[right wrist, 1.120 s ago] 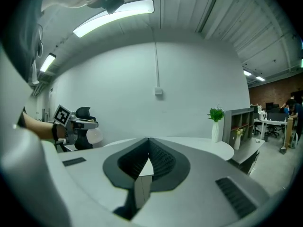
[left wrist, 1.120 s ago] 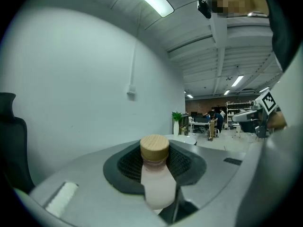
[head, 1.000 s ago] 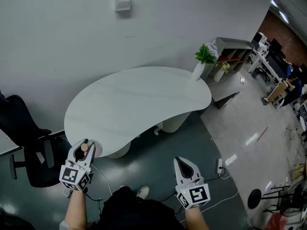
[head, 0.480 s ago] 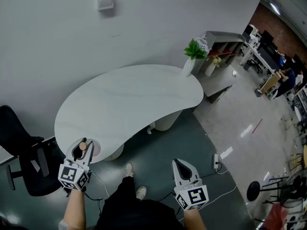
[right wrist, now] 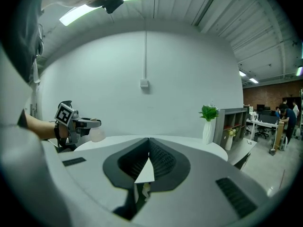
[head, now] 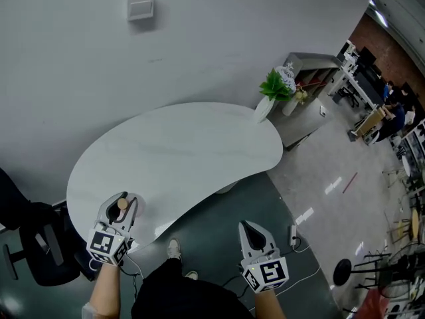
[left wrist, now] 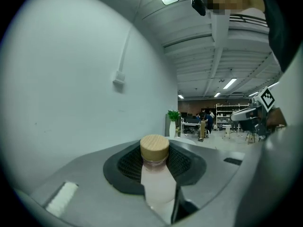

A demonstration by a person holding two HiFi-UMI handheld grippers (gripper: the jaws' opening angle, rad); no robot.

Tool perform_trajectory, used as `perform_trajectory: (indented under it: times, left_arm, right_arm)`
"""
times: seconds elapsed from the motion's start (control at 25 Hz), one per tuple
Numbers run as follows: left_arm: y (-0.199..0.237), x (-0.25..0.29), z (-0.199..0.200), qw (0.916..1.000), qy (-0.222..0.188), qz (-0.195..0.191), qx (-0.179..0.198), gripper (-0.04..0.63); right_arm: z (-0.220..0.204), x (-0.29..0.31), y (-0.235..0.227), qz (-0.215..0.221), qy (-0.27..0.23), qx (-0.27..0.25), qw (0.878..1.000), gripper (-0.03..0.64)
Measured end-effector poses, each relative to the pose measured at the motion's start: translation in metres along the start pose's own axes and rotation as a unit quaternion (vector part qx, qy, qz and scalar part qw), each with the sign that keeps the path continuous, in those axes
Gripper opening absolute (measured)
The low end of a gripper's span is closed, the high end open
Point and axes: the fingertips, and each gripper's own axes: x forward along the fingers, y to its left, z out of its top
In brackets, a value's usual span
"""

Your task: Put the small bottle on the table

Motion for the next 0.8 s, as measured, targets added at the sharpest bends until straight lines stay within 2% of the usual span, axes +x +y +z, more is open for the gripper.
perform_trajectory:
  times: [0.08,0.2,0.4,0.8]
  left_arm:
    - [0.014,0.014,0.003,1.0000,0.002,-0.001,-0.002,0.114]
    - [0.029,0.033,0.008,0.9998,0.003,-0.005,0.019,0.114]
    - [0.039,0.060,0.013,0.9988,0.003,-0.036,0.033,0.114]
    - [0.027,0.102,0.024,0.9973,-0.007,-0.073,0.006,0.114]
  right_arm:
    - [0.009,0.023,-0.001,0.002,0.000,-0.005,1.000,0.006]
    - [0.024,0.054,-0.003,0.000,-0.001,-0.012,1.000,0.006]
    - [0.031,0.087,0.001,-0.004,0.010,-0.014,1.000,0.006]
    - [0.038,0.109,-0.019,-0.020,0.015,-0.018,1.000,0.006]
